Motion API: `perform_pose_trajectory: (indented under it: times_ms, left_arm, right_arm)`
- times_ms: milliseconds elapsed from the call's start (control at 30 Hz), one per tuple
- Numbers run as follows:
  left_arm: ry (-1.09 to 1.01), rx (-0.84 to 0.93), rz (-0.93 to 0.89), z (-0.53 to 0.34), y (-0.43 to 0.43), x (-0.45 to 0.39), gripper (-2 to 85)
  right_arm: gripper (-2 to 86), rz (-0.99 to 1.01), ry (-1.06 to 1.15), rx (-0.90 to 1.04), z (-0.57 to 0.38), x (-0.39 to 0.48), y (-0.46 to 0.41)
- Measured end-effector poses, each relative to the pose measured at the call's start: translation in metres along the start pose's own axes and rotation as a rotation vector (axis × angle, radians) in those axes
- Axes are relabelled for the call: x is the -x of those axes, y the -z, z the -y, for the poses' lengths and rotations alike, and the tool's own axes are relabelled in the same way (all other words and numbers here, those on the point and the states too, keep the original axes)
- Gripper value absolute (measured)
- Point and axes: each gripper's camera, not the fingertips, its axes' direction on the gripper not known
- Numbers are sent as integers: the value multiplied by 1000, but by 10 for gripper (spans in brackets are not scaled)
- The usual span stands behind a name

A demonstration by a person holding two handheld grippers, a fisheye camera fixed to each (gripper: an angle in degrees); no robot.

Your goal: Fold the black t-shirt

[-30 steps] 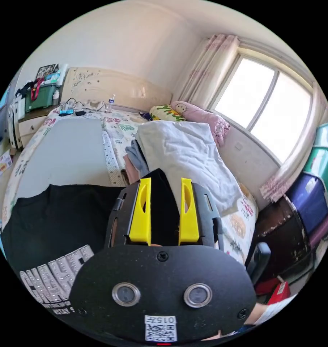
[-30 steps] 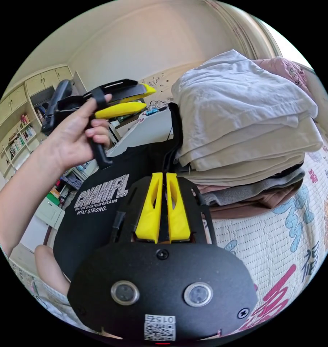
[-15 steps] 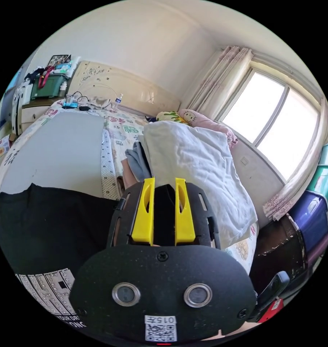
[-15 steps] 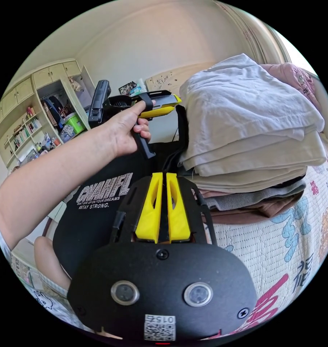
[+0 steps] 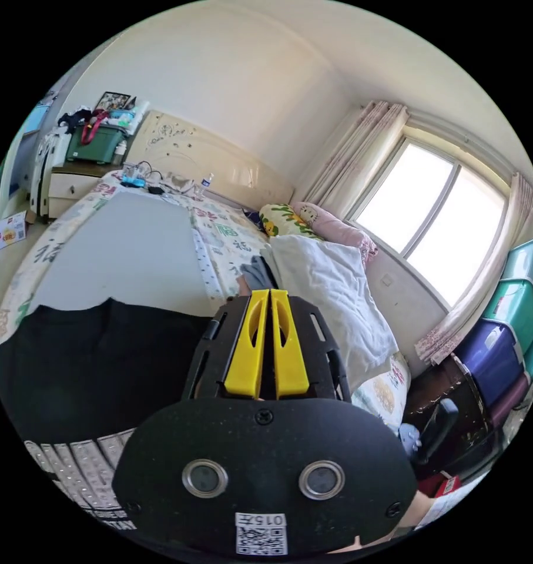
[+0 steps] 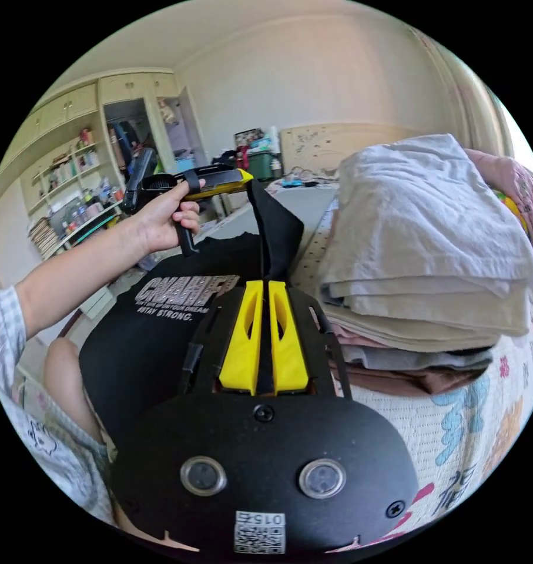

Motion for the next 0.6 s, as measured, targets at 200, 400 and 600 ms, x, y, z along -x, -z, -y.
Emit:
perform_pose_trajectory:
  times_ms: [200, 400, 600]
  left_arm:
    - [18, 84, 180, -57, 107, 69, 0]
    - [101, 247, 192, -117, 137, 111, -2]
    - [23, 203, 232, -82, 155, 103, 1]
  right_arm:
    - [-1, 255, 177, 209, -6, 78, -80]
    - [-8, 327, 285, 396, -34, 121, -133]
    - [0, 322, 99, 269, -62, 83, -129]
